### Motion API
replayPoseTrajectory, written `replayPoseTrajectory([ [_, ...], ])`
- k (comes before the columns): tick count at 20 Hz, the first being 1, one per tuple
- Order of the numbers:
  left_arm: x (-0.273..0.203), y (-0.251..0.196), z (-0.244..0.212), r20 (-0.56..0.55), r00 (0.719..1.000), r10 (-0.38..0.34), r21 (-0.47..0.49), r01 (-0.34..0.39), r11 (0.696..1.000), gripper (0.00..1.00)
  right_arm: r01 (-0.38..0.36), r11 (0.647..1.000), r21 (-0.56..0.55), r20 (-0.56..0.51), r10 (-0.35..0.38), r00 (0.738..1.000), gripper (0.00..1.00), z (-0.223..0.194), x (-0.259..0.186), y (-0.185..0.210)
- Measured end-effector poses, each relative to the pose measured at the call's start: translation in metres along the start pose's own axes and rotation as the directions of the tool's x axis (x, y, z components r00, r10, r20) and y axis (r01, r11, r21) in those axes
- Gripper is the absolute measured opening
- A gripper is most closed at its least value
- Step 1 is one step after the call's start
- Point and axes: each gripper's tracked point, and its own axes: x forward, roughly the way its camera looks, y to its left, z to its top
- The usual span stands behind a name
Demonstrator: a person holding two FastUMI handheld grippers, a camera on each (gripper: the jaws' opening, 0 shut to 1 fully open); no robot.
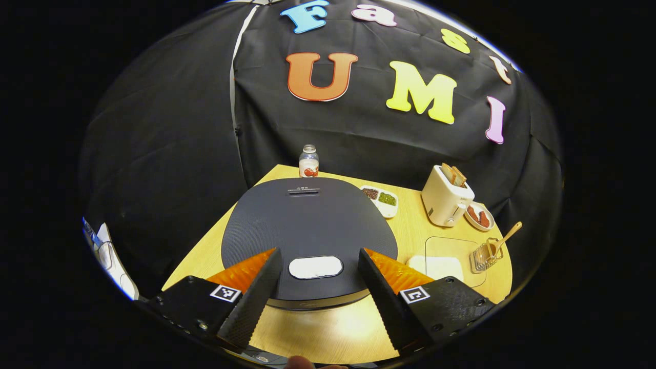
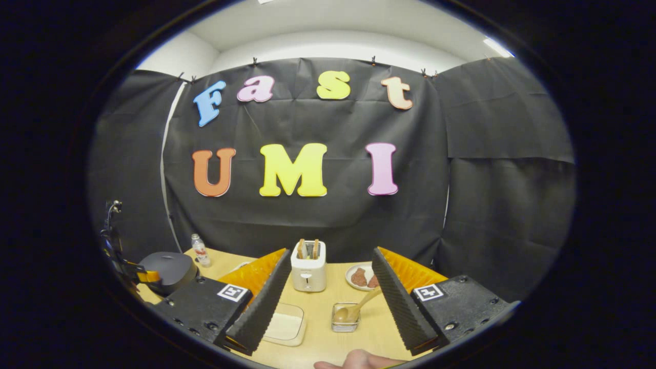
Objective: Close the left gripper, press the button to open the rice cooker; take a wooden spoon from the chopstick holder with the right hand, scoop a spoonful of rice and pour it into the rice cooker, then put the wooden spoon back into the chopstick holder.
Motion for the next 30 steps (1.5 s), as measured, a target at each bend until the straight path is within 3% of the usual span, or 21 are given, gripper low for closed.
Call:
replayPoseTrajectory([
  [5,0.004,0.0,-0.013,-0.028,0.999,0.015,-0.018,-0.015,1.0,0.98,-0.015,1.0,-0.007,0.02,0.015,1.0,1.0,0.01,-0.001,0.006],
  [12,0.008,0.0,-0.019,0.013,0.999,0.044,0.024,-0.045,0.999,0.98,-0.008,1.0,0.008,0.031,0.007,1.0,0.99,0.012,-0.005,0.002],
  [22,0.004,-0.001,-0.015,0.041,0.999,0.031,0.042,-0.033,0.999,0.97,-0.015,1.0,0.013,0.043,0.015,0.999,1.0,0.022,-0.009,0.007],
  [26,-0.032,-0.02,0.035,0.191,0.981,-0.038,0.06,0.027,0.998,0.95,-0.019,1.0,0.018,0.061,0.018,0.998,1.0,0.03,-0.017,0.019],
  [30,-0.085,-0.037,0.088,0.364,0.924,-0.116,0.127,0.074,0.989,0.95,-0.014,1.0,0.02,0.084,0.012,0.996,0.99,0.038,-0.033,0.038],
])
